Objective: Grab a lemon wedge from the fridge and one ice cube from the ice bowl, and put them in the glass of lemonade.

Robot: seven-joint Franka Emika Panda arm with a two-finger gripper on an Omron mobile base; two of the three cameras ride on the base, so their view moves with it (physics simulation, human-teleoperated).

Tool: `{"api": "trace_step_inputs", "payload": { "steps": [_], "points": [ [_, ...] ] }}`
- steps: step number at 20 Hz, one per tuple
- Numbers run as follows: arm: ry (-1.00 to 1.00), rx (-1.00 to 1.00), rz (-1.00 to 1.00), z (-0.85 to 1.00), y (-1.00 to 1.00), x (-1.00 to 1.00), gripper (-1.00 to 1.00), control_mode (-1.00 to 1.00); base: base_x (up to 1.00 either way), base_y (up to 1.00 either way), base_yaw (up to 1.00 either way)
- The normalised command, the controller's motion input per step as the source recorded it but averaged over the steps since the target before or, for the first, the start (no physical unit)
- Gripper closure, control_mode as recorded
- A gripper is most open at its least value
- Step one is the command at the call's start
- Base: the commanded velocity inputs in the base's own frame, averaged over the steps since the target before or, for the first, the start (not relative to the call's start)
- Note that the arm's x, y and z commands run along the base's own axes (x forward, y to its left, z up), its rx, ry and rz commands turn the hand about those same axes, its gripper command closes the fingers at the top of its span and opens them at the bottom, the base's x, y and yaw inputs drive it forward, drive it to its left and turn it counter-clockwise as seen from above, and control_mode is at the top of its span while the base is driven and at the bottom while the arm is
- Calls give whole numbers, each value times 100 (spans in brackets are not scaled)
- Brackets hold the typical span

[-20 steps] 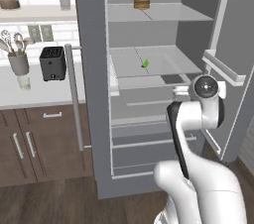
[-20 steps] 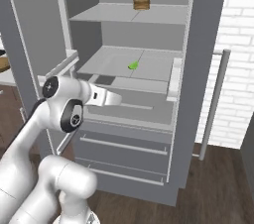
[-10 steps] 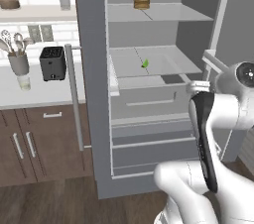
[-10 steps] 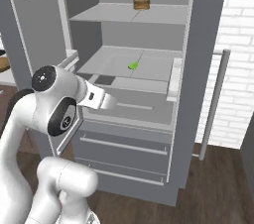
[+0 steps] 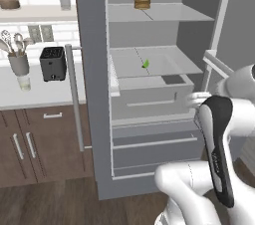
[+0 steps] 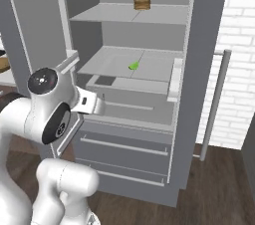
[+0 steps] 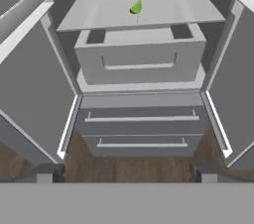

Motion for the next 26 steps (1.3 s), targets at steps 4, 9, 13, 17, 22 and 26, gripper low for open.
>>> {"api": "trace_step_inputs", "payload": {
  "steps": [4,9,13,17,22,26],
  "points": [
    [1,0,0,0,7,4,-100,-100,0,0,0],
    [5,0,-1,0,-6,59,-100,-100,0,0,0],
    [11,0,0,0,-14,100,-100,-100,0,0,0],
    [4,0,2,0,-22,27,-100,-100,0,0,0],
    [-8,0,1,7,-21,-95,-100,-100,0,0,0],
    [-2,0,0,4,-2,-27,-100,-100,0,0,0]
  ]
}}
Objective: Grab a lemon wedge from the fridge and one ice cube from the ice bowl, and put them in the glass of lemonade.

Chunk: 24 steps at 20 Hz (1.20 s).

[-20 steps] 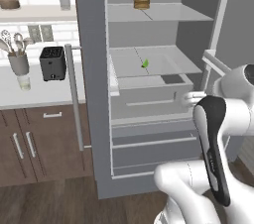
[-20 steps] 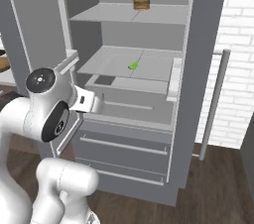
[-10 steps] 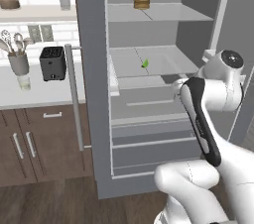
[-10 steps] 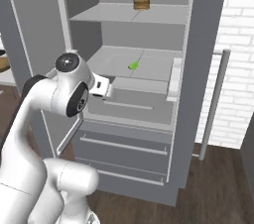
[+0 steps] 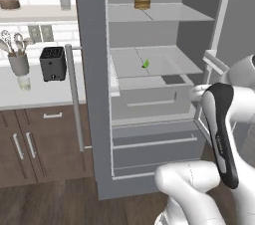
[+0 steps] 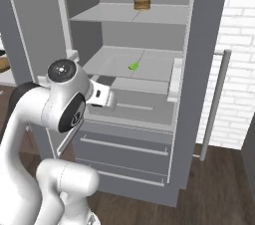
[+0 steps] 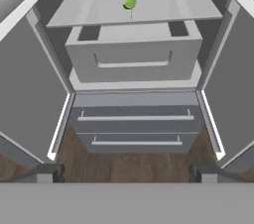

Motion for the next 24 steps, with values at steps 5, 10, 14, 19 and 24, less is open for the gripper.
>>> {"api": "trace_step_inputs", "payload": {
  "steps": [5,10,14,19,24],
  "points": [
    [0,0,0,0,-1,-10,-100,-100,0,0,0],
    [0,0,0,0,0,0,-100,100,2,0,0],
    [0,0,0,0,0,0,-100,100,60,0,0],
    [0,0,0,0,0,0,-100,100,99,1,0],
    [0,0,0,0,0,0,-100,100,95,0,0]
  ]
}}
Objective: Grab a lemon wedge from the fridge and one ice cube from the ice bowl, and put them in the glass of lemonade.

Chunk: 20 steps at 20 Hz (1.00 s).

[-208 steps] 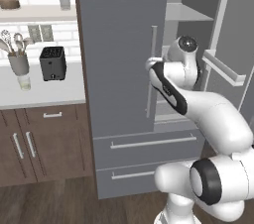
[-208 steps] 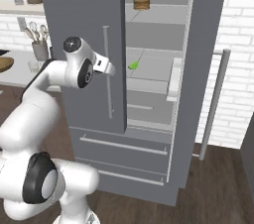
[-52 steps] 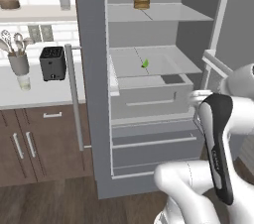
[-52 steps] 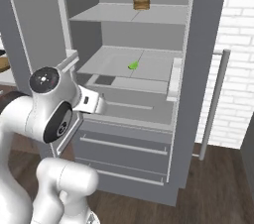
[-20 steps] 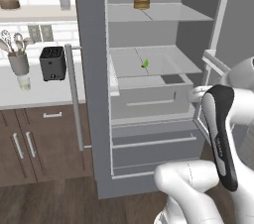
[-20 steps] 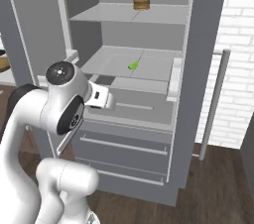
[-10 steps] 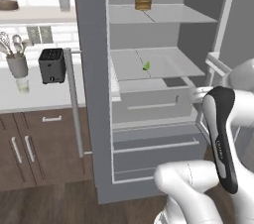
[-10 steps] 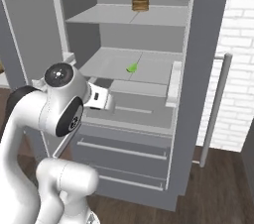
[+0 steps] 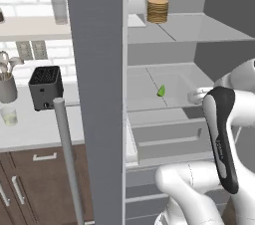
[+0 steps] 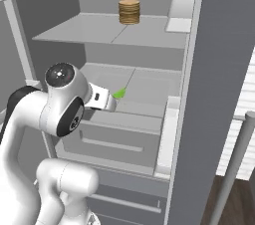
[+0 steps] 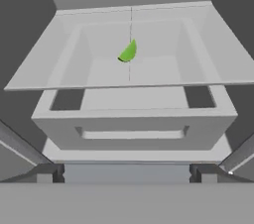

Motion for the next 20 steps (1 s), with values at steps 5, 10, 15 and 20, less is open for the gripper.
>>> {"api": "trace_step_inputs", "payload": {
  "steps": [5,10,15,20],
  "points": [
    [2,0,0,-4,0,21,-100,-100,39,0,0],
    [3,0,0,-17,8,50,-100,-100,0,0,0],
    [2,0,0,-23,2,54,-100,-100,0,0,0],
    [0,0,-2,-33,10,57,-100,-100,0,0,0]
  ]
}}
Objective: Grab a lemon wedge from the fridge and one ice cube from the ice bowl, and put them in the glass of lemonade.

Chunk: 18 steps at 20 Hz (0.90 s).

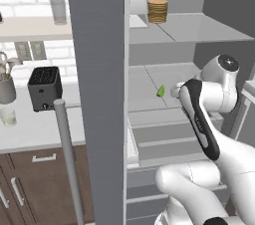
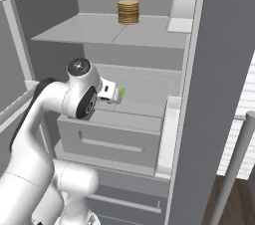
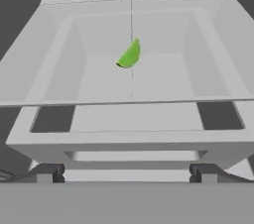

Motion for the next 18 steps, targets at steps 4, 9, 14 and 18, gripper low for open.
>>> {"api": "trace_step_inputs", "payload": {
  "steps": [4,9,14,18],
  "points": [
    [0,0,-8,-32,38,51,-100,-100,0,0,0],
    [1,0,-7,-13,19,51,-100,-100,0,0,0],
    [0,0,-5,-1,0,52,-100,-100,0,0,0],
    [0,0,-4,-11,-4,40,-100,-100,0,0,0]
  ]
}}
